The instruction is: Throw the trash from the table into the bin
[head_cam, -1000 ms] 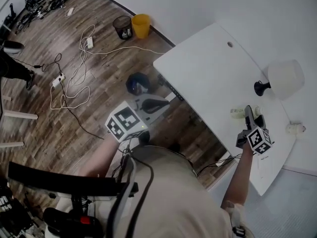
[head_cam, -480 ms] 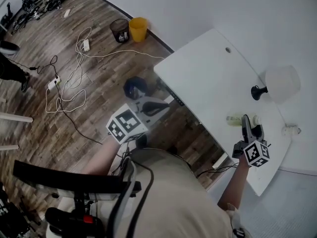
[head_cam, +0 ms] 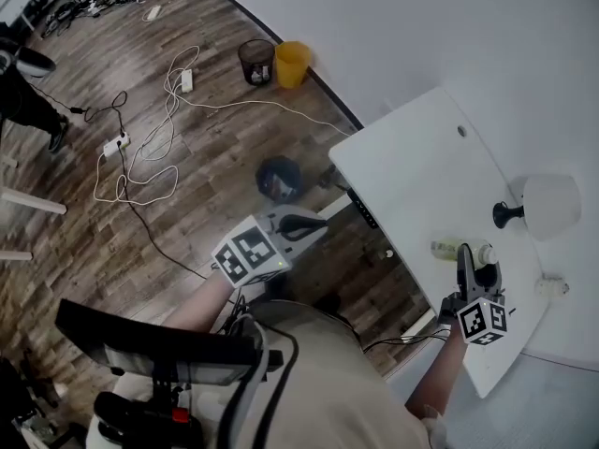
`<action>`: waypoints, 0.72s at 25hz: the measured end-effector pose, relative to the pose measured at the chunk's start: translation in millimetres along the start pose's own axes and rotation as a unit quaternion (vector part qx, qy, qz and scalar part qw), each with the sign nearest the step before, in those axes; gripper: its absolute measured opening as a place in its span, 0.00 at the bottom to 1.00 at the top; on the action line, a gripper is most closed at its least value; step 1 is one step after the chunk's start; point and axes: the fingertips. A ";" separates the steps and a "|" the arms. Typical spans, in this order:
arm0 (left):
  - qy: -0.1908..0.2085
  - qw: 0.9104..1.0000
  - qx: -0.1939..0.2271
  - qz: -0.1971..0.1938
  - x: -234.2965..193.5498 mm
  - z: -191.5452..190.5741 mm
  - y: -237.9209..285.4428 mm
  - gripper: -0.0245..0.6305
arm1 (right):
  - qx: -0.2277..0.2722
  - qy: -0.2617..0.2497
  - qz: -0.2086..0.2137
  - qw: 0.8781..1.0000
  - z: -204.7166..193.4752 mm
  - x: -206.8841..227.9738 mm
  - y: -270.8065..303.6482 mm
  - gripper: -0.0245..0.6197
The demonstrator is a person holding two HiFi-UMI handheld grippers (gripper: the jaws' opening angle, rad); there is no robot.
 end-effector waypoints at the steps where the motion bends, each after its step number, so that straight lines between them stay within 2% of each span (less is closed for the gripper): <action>1: -0.005 1.000 -0.001 0.004 -5.6 -2.1 -6.6 0.06 | 0.003 0.000 0.005 1.000 4.4 -8.7 5.1 0.54; 5: -0.017 1.000 0.002 0.023 -19.1 -4.9 -26.4 0.06 | 0.025 0.002 0.037 0.999 24.9 -39.6 21.0 0.54; 8: -0.013 0.999 0.004 0.035 -16.1 -6.0 -39.0 0.06 | 0.020 -0.030 0.074 0.997 28.0 -66.5 28.5 0.54; 12: 0.007 0.998 0.021 0.060 14.8 4.4 -60.5 0.06 | 0.014 -0.086 0.113 0.990 43.1 -84.9 17.1 0.54; 15: 0.015 0.995 0.034 0.091 37.7 14.3 -70.4 0.06 | 0.037 -0.090 0.146 0.985 58.5 -84.3 13.4 0.54; 18: 0.016 0.994 0.035 0.105 62.0 7.7 -67.3 0.06 | 0.054 -0.085 0.159 0.982 55.2 -72.5 0.4 0.54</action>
Point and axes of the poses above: the fingertips, and each gripper's own axes: y forward along the fingers, x to its right, z out of its top, and after that the axes turned 13 degrees about -y, right-handed
